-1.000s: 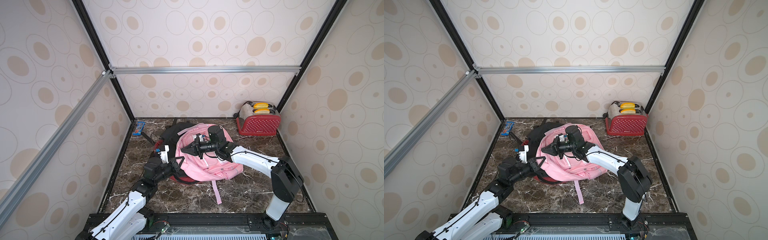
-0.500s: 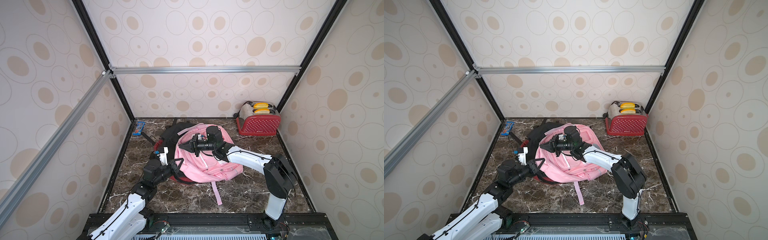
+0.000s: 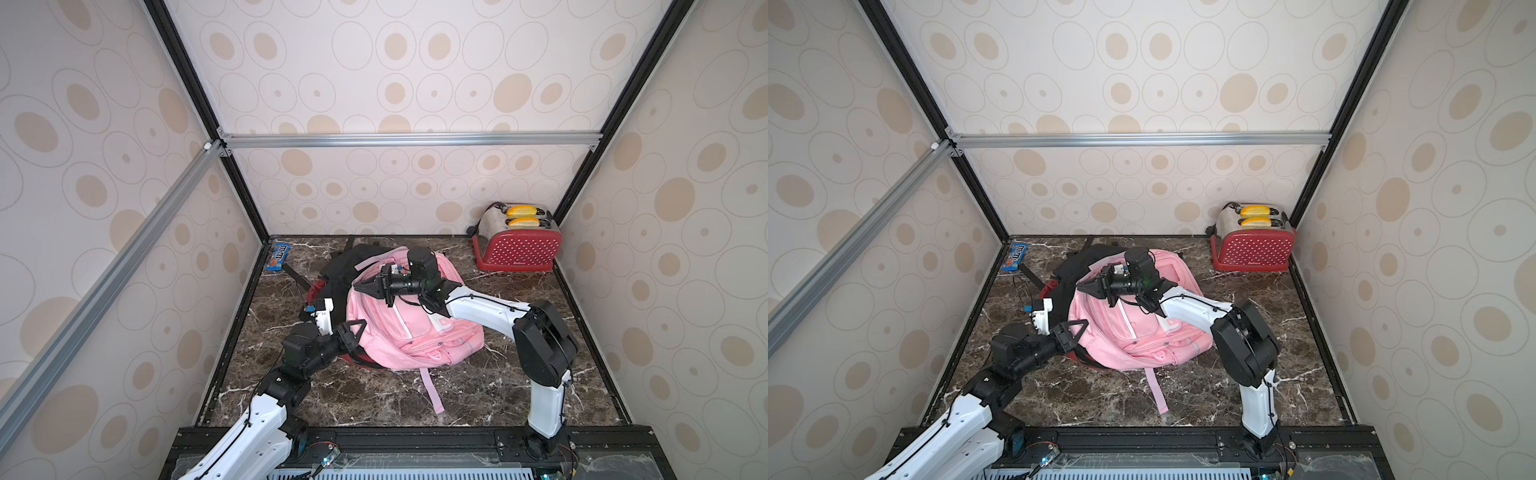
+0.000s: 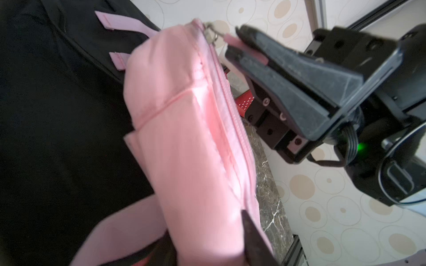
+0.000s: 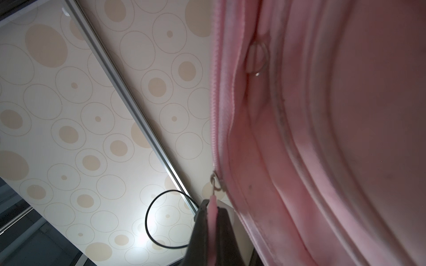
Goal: Zip up the backpack
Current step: Zip the zipper on the backpack.
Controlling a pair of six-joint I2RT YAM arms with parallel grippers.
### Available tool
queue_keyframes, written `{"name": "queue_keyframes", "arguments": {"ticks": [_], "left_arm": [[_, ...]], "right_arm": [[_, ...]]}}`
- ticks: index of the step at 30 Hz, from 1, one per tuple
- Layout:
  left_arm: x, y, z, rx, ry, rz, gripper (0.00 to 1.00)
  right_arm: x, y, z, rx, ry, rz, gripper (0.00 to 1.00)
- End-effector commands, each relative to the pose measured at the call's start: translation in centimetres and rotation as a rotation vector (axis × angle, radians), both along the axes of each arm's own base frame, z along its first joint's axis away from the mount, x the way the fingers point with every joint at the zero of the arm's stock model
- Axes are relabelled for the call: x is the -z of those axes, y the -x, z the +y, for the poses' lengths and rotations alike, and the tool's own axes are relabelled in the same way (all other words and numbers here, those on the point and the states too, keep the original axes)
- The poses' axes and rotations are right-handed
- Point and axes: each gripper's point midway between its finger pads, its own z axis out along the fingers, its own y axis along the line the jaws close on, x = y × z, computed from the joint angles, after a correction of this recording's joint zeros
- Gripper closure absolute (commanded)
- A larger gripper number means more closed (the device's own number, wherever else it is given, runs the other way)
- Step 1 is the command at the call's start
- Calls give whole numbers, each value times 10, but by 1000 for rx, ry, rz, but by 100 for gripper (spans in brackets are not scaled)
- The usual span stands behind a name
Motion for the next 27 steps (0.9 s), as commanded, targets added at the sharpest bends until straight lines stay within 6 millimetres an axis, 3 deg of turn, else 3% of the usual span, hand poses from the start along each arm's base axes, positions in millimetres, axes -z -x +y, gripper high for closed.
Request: {"name": "queue_keyframes", "arguments": {"ticks": [1, 10, 18, 27], "left_arm": [[-8, 8, -3, 42, -35, 7, 20], [-22, 7, 19, -24, -205, 13, 8], [-37, -12, 10, -14, -207, -5, 7], [-13, -28, -6, 13, -168, 23, 9]], "right_arm": [[-40, -24, -10, 78, -92, -141, 100], [-37, 5, -20, 28, -73, -162, 100], [-35, 37, -22, -15, -76, -163, 100], [-39, 70, -23, -50, -69, -176, 100]]}}
